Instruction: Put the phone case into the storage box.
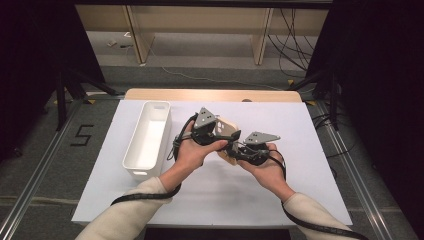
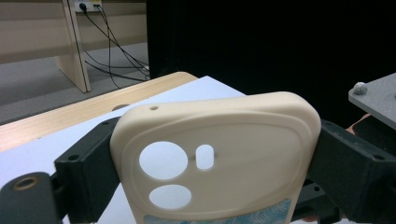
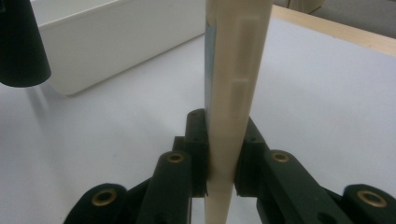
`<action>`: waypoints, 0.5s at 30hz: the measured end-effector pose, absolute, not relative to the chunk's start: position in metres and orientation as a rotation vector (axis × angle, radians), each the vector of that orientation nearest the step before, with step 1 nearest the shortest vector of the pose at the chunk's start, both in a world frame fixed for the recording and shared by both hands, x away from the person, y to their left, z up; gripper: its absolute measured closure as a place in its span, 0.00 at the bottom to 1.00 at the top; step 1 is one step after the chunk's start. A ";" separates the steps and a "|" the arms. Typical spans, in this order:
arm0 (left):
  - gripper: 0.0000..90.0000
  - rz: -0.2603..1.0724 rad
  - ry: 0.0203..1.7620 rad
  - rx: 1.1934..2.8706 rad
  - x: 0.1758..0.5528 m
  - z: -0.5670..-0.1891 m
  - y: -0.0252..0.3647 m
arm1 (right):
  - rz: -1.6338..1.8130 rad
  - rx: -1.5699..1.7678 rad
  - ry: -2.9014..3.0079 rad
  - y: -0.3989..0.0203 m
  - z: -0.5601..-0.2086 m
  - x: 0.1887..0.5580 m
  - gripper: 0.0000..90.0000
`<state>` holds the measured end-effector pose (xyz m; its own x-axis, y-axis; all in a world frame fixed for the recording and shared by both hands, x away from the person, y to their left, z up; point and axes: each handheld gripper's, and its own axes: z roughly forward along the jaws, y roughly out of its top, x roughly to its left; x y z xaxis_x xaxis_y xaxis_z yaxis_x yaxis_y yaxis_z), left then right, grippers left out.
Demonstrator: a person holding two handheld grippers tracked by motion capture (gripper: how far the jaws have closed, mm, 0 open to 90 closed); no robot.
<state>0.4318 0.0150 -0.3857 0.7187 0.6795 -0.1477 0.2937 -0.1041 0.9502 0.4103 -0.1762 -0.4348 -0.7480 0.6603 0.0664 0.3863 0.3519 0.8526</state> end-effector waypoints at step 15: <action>0.12 0.417 0.773 1.687 0.436 -0.378 0.020 | 1.397 0.933 2.265 -0.175 -0.431 0.411 0.33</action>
<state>0.4359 0.0198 -0.3781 0.7173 0.6852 -0.1264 0.2701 -0.1063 0.9569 0.4113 -0.1752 -0.4313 -0.7354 0.6744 0.0659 0.3616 0.3083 0.8799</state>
